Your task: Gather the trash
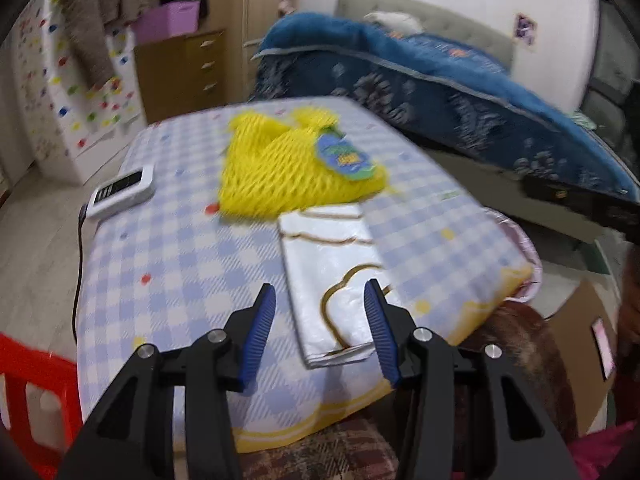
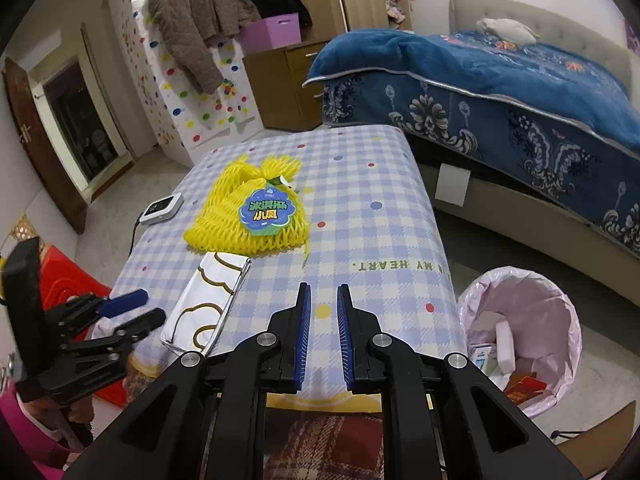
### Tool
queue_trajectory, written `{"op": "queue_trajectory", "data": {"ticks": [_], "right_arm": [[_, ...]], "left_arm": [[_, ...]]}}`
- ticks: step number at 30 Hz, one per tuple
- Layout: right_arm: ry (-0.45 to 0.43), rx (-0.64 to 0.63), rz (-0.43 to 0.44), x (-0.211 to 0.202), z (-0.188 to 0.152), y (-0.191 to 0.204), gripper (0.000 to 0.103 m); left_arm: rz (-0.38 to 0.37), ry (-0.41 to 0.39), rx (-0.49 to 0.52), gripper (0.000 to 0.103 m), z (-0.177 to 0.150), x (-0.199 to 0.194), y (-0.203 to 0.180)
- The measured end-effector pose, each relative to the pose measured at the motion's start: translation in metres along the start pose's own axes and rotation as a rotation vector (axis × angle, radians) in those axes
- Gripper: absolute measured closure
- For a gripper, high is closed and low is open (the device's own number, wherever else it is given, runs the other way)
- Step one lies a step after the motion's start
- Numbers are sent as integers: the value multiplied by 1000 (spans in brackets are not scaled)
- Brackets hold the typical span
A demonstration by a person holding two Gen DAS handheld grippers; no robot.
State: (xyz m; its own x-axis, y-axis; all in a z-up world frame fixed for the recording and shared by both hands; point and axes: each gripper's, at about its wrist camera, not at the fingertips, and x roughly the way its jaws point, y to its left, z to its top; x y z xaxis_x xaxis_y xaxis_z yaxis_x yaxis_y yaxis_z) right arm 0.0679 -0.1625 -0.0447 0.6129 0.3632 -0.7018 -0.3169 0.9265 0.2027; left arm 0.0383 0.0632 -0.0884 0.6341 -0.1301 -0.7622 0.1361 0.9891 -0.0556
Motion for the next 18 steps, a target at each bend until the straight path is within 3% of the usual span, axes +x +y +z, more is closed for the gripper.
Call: {"op": "queue_trajectory", "data": {"ticks": [5, 10, 13, 17, 18], "right_arm": [[0, -3, -1, 0, 0, 0, 88], [-4, 9, -1, -2, -2, -5, 88], [-3, 19, 2, -1, -3, -9, 88], [2, 19, 10, -1, -5, -12, 88], [2, 19, 11, -1, -5, -11, 88]], "left_arm": [[23, 78, -93, 58, 1, 25, 6], [123, 87, 27, 58, 0, 32, -18], [129, 94, 62, 58, 1, 33, -31], [116, 96, 124, 82, 2, 33, -45], [116, 92, 134, 83, 1, 33, -47]]}}
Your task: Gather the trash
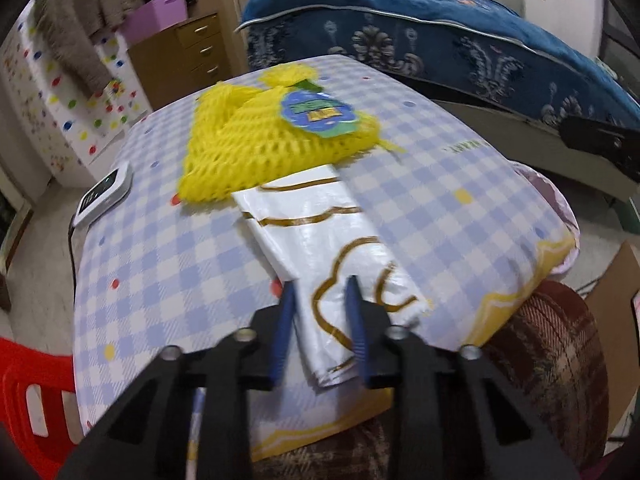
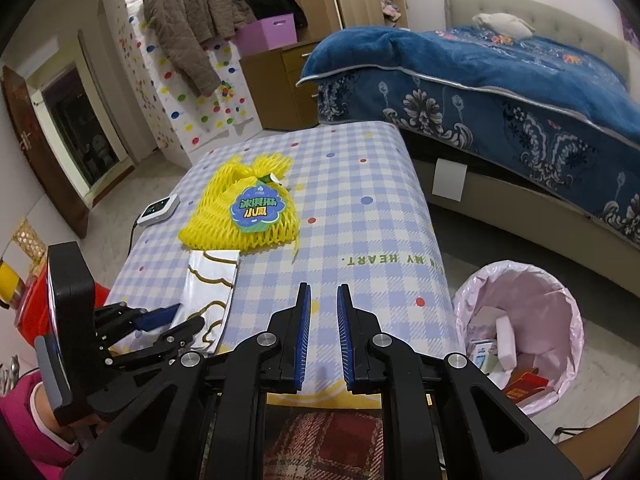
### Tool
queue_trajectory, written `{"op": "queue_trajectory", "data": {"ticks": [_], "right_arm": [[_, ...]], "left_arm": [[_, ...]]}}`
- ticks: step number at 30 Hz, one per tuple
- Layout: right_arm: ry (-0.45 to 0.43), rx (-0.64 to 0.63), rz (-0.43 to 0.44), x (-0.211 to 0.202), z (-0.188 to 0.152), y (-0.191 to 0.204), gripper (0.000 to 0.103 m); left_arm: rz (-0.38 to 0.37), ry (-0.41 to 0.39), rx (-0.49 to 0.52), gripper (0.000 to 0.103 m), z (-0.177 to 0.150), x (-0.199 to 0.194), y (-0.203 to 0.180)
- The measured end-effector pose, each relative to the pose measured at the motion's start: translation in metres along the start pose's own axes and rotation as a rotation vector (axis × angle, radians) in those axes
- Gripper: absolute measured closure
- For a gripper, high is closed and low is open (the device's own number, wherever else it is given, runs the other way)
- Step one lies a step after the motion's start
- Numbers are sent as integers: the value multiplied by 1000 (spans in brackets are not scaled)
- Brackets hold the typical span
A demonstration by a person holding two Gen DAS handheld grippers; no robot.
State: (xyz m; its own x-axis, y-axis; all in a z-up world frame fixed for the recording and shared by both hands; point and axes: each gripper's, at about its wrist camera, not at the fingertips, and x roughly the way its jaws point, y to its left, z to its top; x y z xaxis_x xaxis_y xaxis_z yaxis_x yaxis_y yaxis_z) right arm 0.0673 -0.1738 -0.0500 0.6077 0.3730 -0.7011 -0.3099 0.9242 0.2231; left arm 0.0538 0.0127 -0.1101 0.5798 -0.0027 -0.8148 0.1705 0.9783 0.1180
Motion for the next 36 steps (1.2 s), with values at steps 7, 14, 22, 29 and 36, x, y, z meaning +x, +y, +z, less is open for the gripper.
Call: {"op": "queue_trajectory", "data": {"ticks": [7, 14, 22, 29, 36], "right_arm": [[6, -15, -2, -1, 0, 1, 88], [2, -74, 1, 8, 10, 24, 32], [33, -146, 18, 38, 28, 60, 30], [60, -160, 19, 75, 41, 74, 67], [93, -104, -2, 115, 57, 59, 69]], "left_arm": [[-58, -101, -92, 101, -4, -27, 24], [27, -232, -206, 101, 6, -77, 72], [72, -229, -296, 101, 4, -77, 118], [67, -206, -311, 100, 1, -61, 137], [56, -179, -310, 100, 4, -44, 142]]}}
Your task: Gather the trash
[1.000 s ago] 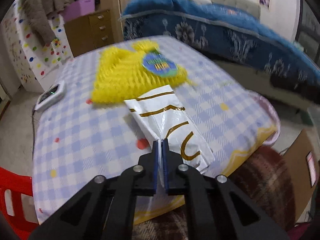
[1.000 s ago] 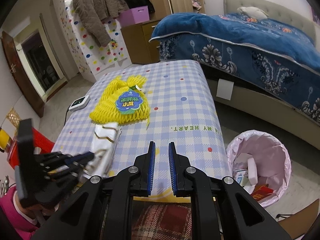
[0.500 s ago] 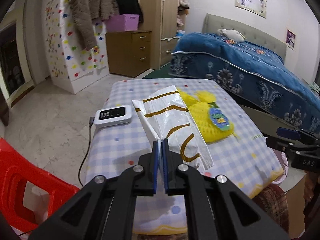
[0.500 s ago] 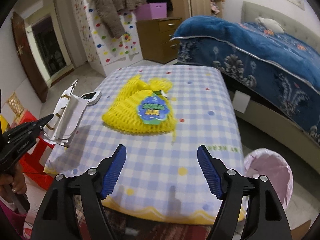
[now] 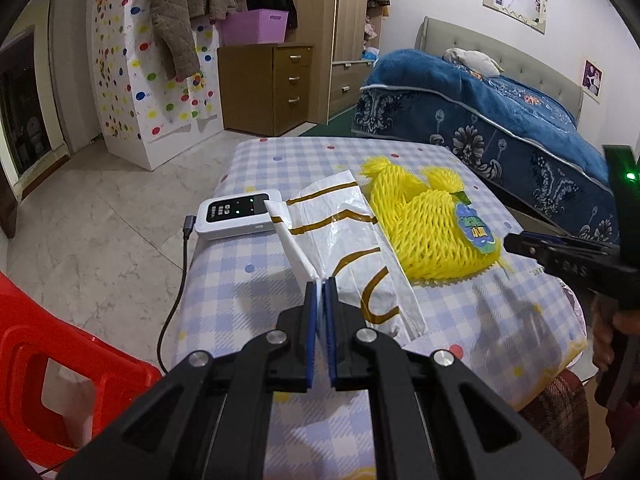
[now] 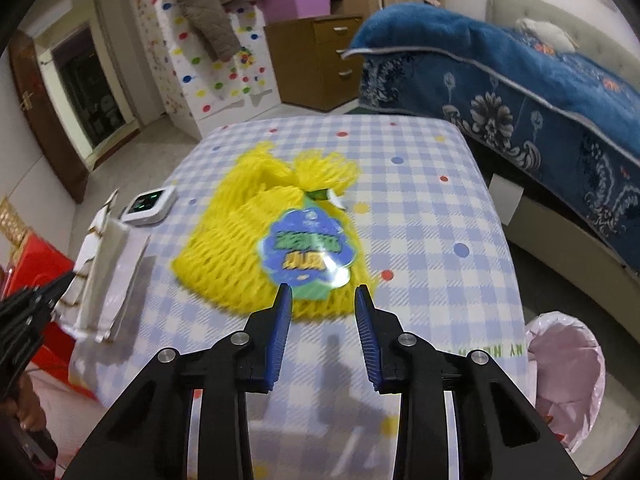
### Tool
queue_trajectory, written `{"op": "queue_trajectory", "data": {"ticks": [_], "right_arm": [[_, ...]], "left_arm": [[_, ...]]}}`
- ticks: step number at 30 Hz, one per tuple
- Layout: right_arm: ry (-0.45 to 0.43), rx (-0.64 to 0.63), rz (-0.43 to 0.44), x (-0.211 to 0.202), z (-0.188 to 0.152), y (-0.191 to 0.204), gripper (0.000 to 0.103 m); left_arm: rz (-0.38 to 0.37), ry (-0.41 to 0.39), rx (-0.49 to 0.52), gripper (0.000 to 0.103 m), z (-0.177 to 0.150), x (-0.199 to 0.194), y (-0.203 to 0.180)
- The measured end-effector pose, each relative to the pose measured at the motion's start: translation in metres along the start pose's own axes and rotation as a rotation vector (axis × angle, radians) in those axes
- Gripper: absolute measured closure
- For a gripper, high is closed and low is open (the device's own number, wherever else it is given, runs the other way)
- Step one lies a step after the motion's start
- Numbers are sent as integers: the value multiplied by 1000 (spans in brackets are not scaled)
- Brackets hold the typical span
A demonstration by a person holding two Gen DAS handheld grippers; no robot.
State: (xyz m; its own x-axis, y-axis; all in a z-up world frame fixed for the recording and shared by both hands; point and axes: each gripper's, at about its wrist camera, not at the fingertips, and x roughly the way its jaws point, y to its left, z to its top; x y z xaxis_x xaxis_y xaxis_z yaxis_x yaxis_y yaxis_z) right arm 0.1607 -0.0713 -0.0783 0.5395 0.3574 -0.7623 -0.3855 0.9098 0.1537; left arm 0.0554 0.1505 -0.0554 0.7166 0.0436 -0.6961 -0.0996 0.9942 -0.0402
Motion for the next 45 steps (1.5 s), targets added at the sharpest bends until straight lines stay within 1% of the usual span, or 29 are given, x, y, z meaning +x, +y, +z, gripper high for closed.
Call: {"op": "queue_trajectory", "data": {"ticks": [4, 5, 6, 8, 9, 11, 13, 15, 17, 19, 21, 24, 26, 28, 32, 36, 41, 45], "right_arm": [[37, 19, -14, 22, 2, -9, 68], [47, 19, -18, 29, 2, -11, 67], [55, 19, -23, 33, 2, -13, 65], [73, 26, -23, 42, 1, -16, 56], [66, 28, -15, 43, 1, -18, 54], [67, -1, -2, 45, 1, -15, 45], [72, -59, -20, 47, 1, -7, 44], [59, -62, -29, 45, -2, -5, 52], [49, -42, 11, 41, -5, -5, 79], [36, -5, 49, 34, -7, -7, 90], [-28, 19, 62, 16, -6, -8, 92], [-138, 45, 72, -27, -3, -16, 95], [-188, 53, 60, -53, -2, -21, 96], [-218, 65, 38, -77, -3, -30, 97], [-257, 90, -43, -125, -16, -50, 97], [-278, 112, -131, -159, -35, -73, 97], [-290, 155, -215, -186, -60, -107, 97], [-295, 193, -278, -204, -79, -132, 97]], "left_arm": [[-3, 12, 7, 100, 1, 9, -2], [-4, 15, 10, 100, 2, 12, -3], [-4, 18, 12, 100, 2, 13, -4], [-3, 22, 15, 100, 2, 16, -5], [-2, 24, 16, 100, 2, 17, -5], [0, 30, 18, 100, 2, 19, -7], [-1, 36, 17, 100, 1, 19, -8], [0, 37, 18, 100, 0, 17, -10], [2, 39, 22, 100, -1, 15, -12], [6, 38, 30, 100, -1, 11, -15], [10, 33, 39, 100, -1, 5, -18], [12, 20, 57, 100, 1, -4, -25], [5, 4, 72, 100, 3, -12, -34], [-7, -5, 86, 100, 6, -17, -43], [-53, -20, 143, 100, 10, -25, -78], [-111, -30, 207, 100, 11, -29, -117], [-194, -47, 298, 100, 11, -33, -173], [-255, -51, 360, 100, 7, -34, -211]]}}
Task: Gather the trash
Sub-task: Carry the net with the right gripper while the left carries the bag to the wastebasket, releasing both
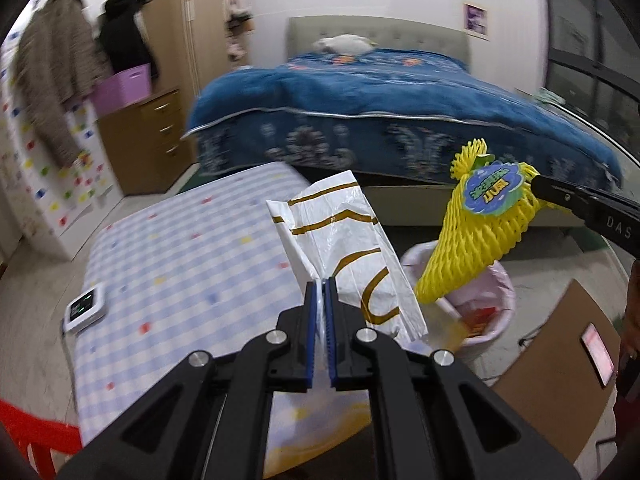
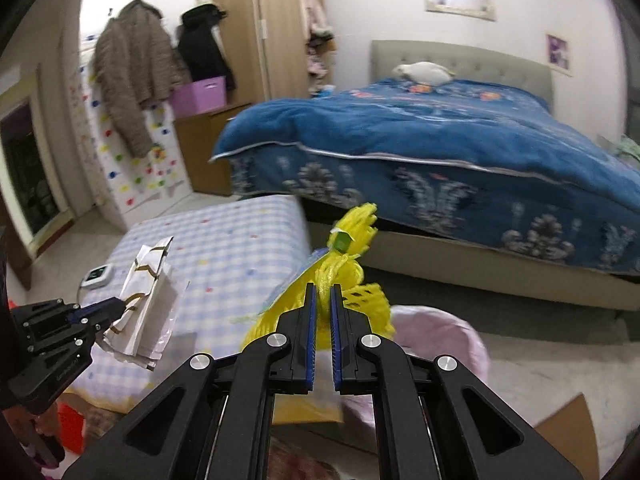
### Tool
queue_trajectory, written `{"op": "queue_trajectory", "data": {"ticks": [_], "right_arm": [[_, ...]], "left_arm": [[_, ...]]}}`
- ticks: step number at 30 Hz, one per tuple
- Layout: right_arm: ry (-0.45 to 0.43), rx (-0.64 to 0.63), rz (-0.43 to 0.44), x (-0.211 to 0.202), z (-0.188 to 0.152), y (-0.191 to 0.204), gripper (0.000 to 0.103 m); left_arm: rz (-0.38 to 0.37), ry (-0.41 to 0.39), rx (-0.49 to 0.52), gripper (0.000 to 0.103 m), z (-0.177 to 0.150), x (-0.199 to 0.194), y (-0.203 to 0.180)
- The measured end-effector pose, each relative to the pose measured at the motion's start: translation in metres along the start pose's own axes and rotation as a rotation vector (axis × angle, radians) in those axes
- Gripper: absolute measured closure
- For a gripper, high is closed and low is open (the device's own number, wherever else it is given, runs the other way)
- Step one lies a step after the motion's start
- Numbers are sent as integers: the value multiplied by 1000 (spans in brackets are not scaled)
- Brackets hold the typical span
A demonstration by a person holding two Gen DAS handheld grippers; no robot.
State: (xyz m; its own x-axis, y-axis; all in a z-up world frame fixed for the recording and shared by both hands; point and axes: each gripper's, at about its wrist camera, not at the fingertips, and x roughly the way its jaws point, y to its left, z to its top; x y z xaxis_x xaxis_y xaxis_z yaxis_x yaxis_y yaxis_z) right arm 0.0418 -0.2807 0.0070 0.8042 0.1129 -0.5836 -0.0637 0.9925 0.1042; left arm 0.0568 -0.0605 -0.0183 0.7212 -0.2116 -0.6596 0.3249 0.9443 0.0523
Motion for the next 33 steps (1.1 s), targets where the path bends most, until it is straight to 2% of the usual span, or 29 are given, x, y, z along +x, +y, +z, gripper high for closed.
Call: {"op": "queue_trajectory", "data": {"ticks": [6, 14, 19, 25, 28, 33], "right_arm": [[10, 29, -78, -11, -12, -38, 97], [68, 32, -135, 12, -24, -72, 97], [129, 54, -132, 44, -31, -91, 96], [188, 143, -98, 84, -38, -117, 87], [186, 167, -99, 90, -39, -124, 81], [187, 185, -117, 94, -41, -135, 80]], "left_arm": [[-92, 18, 69, 100, 9, 20, -50], [-160, 47, 126, 100, 28, 59, -95], [-179, 63, 144, 100, 36, 83, -111], [-188, 96, 150, 100, 42, 111, -118], [-197, 118, 157, 100, 42, 127, -124], [-228, 161, 175, 100, 40, 153, -140]]}}
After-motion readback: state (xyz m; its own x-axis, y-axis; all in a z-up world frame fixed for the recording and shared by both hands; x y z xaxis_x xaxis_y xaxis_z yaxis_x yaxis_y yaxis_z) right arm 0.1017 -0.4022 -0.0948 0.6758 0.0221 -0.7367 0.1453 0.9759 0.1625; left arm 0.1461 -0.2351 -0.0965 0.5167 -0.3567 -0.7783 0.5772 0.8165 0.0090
